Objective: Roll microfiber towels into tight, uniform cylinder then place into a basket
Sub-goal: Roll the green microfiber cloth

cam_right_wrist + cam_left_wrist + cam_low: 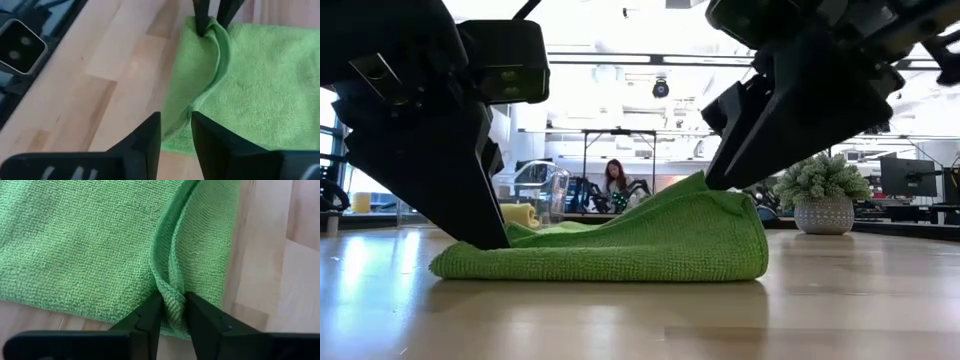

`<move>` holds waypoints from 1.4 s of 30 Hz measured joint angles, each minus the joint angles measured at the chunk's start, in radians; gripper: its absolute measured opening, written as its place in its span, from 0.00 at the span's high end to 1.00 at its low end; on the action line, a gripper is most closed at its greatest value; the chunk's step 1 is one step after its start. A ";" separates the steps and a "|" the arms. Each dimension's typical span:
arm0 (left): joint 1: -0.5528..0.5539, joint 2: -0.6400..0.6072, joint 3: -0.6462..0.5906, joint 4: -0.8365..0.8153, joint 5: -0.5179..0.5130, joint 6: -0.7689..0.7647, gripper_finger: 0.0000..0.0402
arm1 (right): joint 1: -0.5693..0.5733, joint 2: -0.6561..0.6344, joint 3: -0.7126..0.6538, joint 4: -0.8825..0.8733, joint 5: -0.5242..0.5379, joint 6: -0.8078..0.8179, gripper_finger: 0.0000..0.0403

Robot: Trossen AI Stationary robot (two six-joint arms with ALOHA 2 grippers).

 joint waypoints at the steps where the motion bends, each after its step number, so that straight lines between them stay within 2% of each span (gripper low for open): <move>1: -0.002 0.000 0.000 -0.002 -0.002 0.000 0.79 | 0.004 0.000 0.000 -0.002 0.017 0.000 0.75; 4: -0.002 0.000 0.000 -0.008 -0.003 0.000 0.76 | 0.017 -0.001 0.000 -0.003 0.051 0.000 0.75; 11: -0.002 -0.001 0.000 -0.014 -0.002 0.001 0.71 | 0.037 -0.044 0.028 -0.021 0.056 0.005 0.75; 19: -0.002 -0.002 0.000 -0.021 -0.008 0.035 0.68 | 0.034 0.089 0.015 0.155 0.058 0.008 0.75; 23: -0.002 -0.002 0.000 -0.029 -0.011 0.056 0.68 | 0.034 0.123 0.015 0.225 0.041 0.008 0.71; 31: -0.001 -0.017 -0.001 -0.048 0.002 0.153 0.68 | 0.017 0.161 0.015 0.199 0.047 0.008 0.56; 39: -0.001 -0.072 -0.002 -0.081 0.003 0.202 0.68 | 0.004 0.211 0.019 0.212 0.092 0.019 0.55; 42: -0.001 -0.106 -0.002 -0.125 -0.042 0.226 0.68 | 0.003 0.221 0.020 0.211 0.092 0.053 0.55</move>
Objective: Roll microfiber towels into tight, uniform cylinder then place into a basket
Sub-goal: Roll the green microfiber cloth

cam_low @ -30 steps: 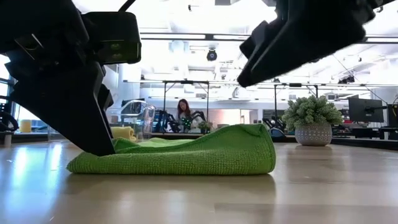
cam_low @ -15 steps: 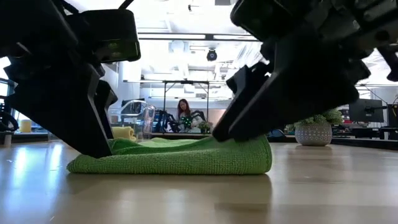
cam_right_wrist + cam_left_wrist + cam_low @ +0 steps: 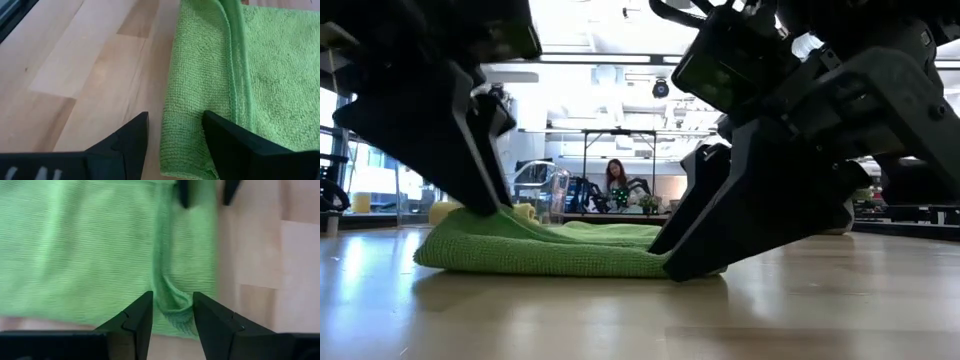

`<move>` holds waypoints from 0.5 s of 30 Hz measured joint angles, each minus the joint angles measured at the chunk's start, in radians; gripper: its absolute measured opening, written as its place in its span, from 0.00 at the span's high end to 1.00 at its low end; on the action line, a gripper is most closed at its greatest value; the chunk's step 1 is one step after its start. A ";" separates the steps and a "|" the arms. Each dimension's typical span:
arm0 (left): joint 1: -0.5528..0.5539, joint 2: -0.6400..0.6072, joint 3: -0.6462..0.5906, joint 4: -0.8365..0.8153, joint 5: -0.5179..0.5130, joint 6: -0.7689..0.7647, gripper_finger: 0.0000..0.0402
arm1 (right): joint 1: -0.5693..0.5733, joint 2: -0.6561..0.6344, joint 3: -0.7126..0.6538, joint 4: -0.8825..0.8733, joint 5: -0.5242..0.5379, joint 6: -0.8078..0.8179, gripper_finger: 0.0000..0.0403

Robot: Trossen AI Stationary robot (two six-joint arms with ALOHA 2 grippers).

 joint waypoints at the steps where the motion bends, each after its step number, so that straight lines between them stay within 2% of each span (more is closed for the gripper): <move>1: 0.000 -0.012 0.000 -0.026 -0.019 0.000 0.68 | 0.000 0.001 0.000 -0.003 -0.001 0.007 0.55; 7: -0.006 -0.065 0.000 -0.125 -0.036 -0.004 0.63 | 0.000 0.003 -0.001 -0.006 -0.004 0.050 0.55; 15: -0.087 -0.138 0.001 -0.142 0.174 0.017 0.61 | -0.004 0.002 -0.004 0.014 -0.006 0.165 0.55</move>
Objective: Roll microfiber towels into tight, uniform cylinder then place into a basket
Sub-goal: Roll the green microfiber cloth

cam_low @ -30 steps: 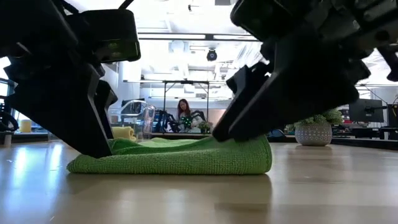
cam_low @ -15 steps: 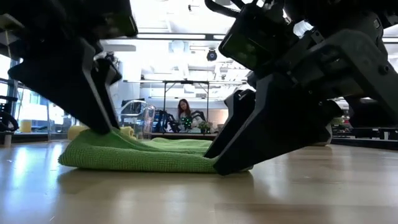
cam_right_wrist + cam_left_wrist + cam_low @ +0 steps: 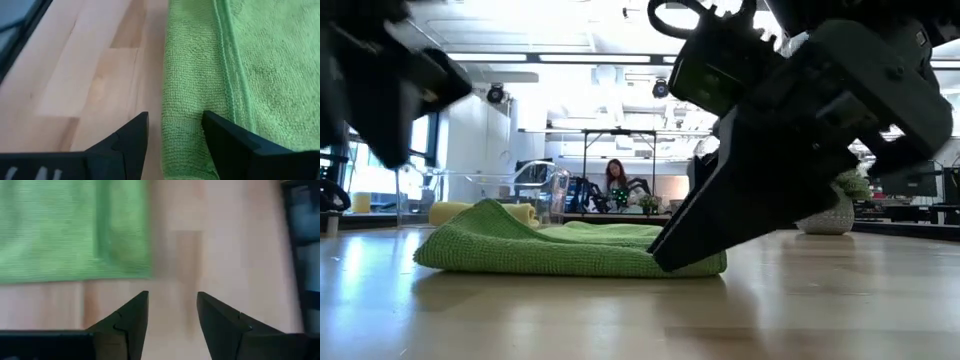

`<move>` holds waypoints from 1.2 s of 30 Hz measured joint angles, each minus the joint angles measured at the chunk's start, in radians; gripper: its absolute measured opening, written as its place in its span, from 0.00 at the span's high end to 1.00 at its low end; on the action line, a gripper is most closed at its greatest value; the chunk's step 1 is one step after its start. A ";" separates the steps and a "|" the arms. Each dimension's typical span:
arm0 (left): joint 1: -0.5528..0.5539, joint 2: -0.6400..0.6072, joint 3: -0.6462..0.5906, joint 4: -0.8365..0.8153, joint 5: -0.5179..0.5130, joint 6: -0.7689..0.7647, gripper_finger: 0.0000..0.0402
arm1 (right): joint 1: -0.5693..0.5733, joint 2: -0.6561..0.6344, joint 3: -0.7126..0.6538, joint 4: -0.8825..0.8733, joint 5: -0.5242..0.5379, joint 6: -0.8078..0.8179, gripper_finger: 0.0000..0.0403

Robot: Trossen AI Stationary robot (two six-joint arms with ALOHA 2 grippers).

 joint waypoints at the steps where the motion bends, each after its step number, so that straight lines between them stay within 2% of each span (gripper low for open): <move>1: -0.009 -0.017 0.000 0.003 0.021 -0.013 0.61 | -0.006 -0.004 0.000 0.001 -0.001 0.031 0.55; 4: -0.035 -0.071 0.000 -0.029 0.045 -0.073 0.63 | -0.039 -0.015 -0.001 -0.002 -0.020 0.117 0.55; 6: -0.057 -0.111 0.000 -0.088 0.018 -0.121 0.64 | -0.068 -0.018 -0.001 -0.004 -0.015 0.164 0.55; 8: -0.089 -0.146 -0.002 -0.155 -0.099 -0.190 0.64 | -0.093 -0.018 -0.001 0.002 -0.007 0.213 0.55; 10: -0.135 -0.197 -0.045 -0.177 -0.259 -0.290 0.65 | -0.109 -0.018 -0.001 0.006 -0.006 0.252 0.55; 13: -0.213 -0.289 -0.166 -0.104 -0.524 -0.399 0.66 | -0.127 -0.018 -0.002 0.014 0.004 0.264 0.55; 16: -0.243 -0.358 -0.278 0.015 -0.697 -0.355 0.66 | -0.136 -0.017 -0.002 0.014 0.058 0.238 0.55; 18: -0.219 -0.383 -0.321 0.066 -0.739 -0.258 0.66 | -0.139 -0.017 -0.003 0.014 0.086 0.204 0.55; 20: -0.174 -0.388 -0.347 0.099 -0.702 -0.182 0.66 | -0.141 -0.017 -0.003 0.010 0.090 0.174 0.55; 25: -0.023 -0.355 -0.356 0.144 -0.438 -0.048 0.64 | -0.141 -0.017 -0.003 0.005 0.090 0.148 0.55; 29: 0.053 -0.301 -0.355 0.247 -0.295 0.168 0.61 | -0.140 -0.018 -0.002 -0.004 0.086 0.145 0.55; 33: 0.103 -0.213 -0.355 0.345 -0.243 0.431 0.60 | -0.140 -0.018 -0.001 -0.009 0.085 0.121 0.55; 36: 0.131 -0.136 -0.356 0.420 -0.243 0.573 0.59 | -0.140 -0.018 -0.001 -0.007 0.084 0.100 0.55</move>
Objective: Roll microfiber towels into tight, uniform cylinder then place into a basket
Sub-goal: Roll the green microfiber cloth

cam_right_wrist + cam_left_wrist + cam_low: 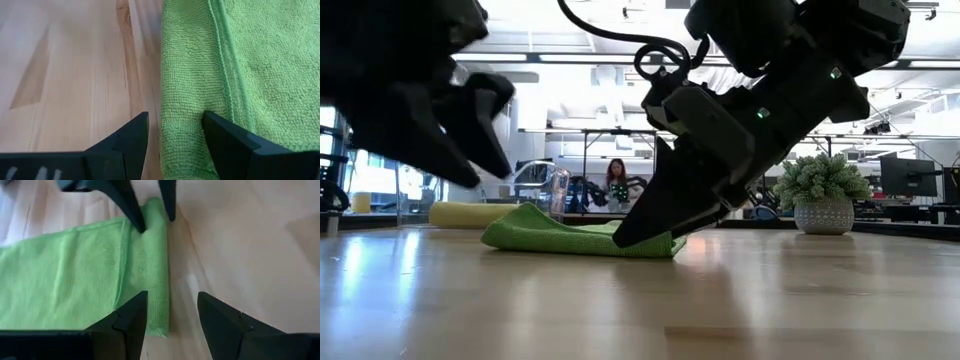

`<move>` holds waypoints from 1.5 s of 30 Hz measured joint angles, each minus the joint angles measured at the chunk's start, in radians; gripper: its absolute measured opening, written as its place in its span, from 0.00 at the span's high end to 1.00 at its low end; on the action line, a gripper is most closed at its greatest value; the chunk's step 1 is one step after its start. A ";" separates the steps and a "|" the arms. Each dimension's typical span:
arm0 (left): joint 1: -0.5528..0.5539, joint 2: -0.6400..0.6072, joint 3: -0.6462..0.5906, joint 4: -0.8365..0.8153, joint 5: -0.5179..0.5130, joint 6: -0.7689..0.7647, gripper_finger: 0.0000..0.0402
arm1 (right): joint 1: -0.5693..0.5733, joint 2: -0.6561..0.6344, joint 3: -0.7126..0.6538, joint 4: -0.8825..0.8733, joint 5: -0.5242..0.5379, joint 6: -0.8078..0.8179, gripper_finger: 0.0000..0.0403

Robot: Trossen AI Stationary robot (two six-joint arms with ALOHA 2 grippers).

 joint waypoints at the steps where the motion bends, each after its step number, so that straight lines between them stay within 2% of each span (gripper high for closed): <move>1: 0.011 0.022 0.000 0.014 0.002 0.036 0.59 | 0.000 0.000 0.000 0.001 0.001 -0.004 0.55; 5: 0.053 0.106 0.001 0.045 0.003 0.112 0.59 | 0.001 0.000 -0.001 0.004 0.000 -0.004 0.55; 12: 0.128 0.179 0.005 0.060 0.040 0.101 0.59 | 0.001 0.000 -0.001 0.008 0.000 -0.001 0.55; 18: 0.186 0.179 0.005 0.057 0.232 -0.079 0.64 | 0.000 0.000 -0.001 0.006 -0.002 -0.001 0.55; 21: 0.206 0.180 0.005 0.054 0.265 -0.170 0.71 | -0.001 0.000 -0.001 0.004 -0.003 -0.013 0.55; 26: 0.233 0.181 0.005 0.059 0.282 -0.292 0.80 | -0.002 -0.001 0.000 -0.014 -0.009 -0.132 0.55; 31: 0.246 0.181 0.005 0.061 0.301 -0.320 0.85 | 0.017 -0.003 0.004 -0.068 0.007 -0.316 0.55; 35: 0.246 0.181 0.003 0.071 0.319 -0.340 0.86 | 0.039 -0.005 0.006 -0.108 0.084 -0.387 0.56; 39: 0.243 0.183 0.003 0.084 0.341 -0.361 0.87 | 0.042 -0.006 0.006 -0.139 0.100 -0.330 0.62; 45: 0.242 0.184 0.002 0.102 0.403 -0.432 0.87 | 0.038 -0.006 0.004 -0.173 0.074 -0.200 0.83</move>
